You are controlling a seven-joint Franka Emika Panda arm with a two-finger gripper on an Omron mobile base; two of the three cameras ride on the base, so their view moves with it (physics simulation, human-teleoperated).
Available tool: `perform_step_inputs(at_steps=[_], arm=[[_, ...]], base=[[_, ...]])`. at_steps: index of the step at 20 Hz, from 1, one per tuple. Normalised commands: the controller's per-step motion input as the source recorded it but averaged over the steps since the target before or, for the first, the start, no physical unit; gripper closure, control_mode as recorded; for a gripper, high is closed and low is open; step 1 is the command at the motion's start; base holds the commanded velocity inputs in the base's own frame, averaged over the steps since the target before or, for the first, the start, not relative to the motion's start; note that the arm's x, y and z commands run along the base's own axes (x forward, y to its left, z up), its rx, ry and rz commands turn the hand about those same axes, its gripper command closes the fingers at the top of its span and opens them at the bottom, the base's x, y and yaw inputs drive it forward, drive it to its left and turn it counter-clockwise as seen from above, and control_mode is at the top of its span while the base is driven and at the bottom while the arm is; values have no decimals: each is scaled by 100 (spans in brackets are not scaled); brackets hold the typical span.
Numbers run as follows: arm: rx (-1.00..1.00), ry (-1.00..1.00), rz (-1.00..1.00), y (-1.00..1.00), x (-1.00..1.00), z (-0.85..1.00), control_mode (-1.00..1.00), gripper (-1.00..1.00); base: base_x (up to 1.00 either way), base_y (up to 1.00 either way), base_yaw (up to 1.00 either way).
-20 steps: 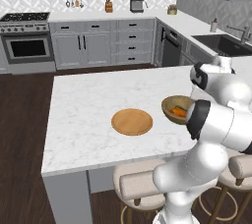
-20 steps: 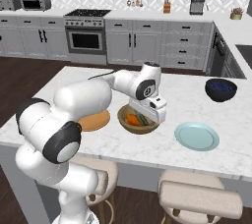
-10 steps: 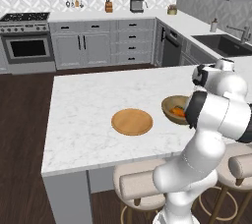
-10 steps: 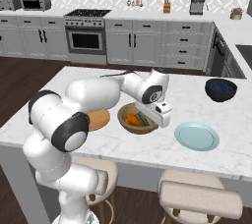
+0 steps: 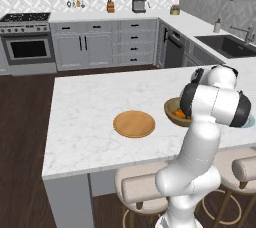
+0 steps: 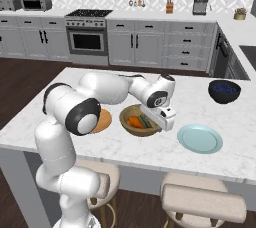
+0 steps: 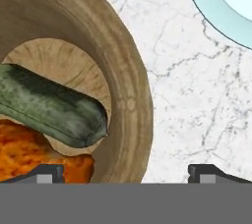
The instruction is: Pick the chicken drumstick and cucumber from their plates and place them in the bowl. Then put the bowl in the fridge.
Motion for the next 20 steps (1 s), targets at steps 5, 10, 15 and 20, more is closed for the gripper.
perform_step_inputs(at_steps=[5, 10, 15, 20], arm=[[0, 0, 0, 0, 5, -37, -100, -100], [0, 0, 0, 1, 15, -31, -100, -100], [0, 0, 0, 10, 19, -32, -100, 100], [0, 0, 0, 9, 15, -6, -100, 100]], base=[[0, 0, 0], [0, 0, 0], [0, 0, 0], [0, 0, 0]])
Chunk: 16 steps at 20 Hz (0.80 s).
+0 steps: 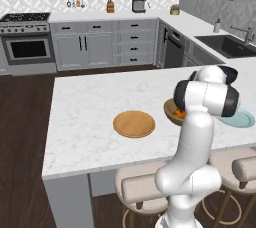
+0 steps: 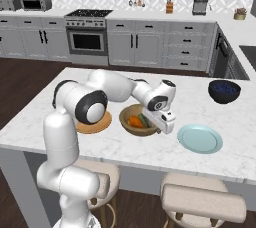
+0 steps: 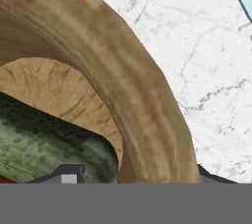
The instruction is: Pick the chicken drumstick and cucumber from their plates and place them in the bowl. Then put the bowl in the fridge.
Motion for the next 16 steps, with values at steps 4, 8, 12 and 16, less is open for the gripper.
perform_step_inputs(at_steps=[4, 8, 12, 16], arm=[[0, 0, -1, 0, 9, 0, -100, 100], [2, 0, -7, -1, 1, 0, -100, 100], [15, -2, -17, -2, -6, 5, -100, 100], [5, -13, -21, 0, -54, 64, -100, 100]], base=[[0, 0, 0], [0, 0, 0], [0, 0, 0], [0, 0, 0]])
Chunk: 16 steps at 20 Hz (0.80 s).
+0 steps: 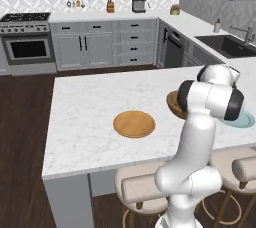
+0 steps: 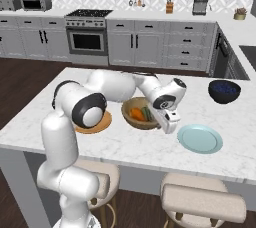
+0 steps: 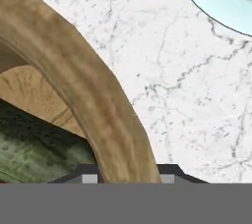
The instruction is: Pick the chicken drumstick and cucumber from their plates and place them in the bowl. Then put the bowl in the fridge.
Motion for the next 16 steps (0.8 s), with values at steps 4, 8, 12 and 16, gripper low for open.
perform_step_inputs(at_steps=[4, 8, 12, 16], arm=[[0, -1, -27, 15, -57, 98, -100, 100], [0, -1, -38, 16, -57, 84, -100, 100], [0, 0, -18, 34, -61, 74, -100, 100], [0, 0, -8, 42, -46, 55, -100, 100]], base=[[0, 0, 0], [0, 0, 0], [0, 0, 0], [0, 0, 0]])
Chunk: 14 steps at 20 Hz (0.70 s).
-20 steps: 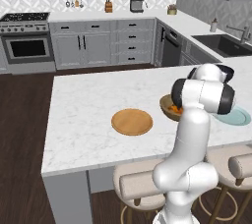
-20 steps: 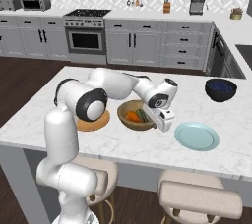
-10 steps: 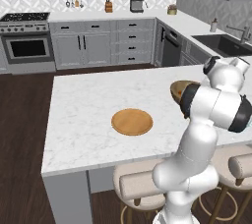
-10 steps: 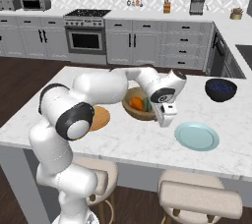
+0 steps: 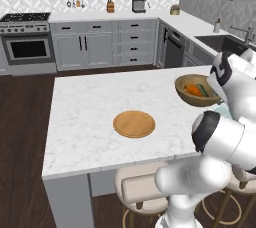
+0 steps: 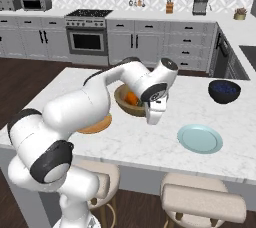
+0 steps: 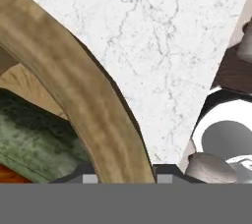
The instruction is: Pick the chicken drumstick and cucumber from their plates and place them in the bowl. Then put the bowl in the fridge.
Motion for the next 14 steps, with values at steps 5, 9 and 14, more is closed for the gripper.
perform_step_inputs(at_steps=[5, 9, 14], arm=[[0, 0, 0, 66, -63, 53, -100, 100], [-4, -2, 0, 58, -67, 29, -100, 100], [-7, -2, -14, 44, -49, 37, -100, 100]], base=[[0, 0, 0], [0, 0, 0], [0, 0, 0]])
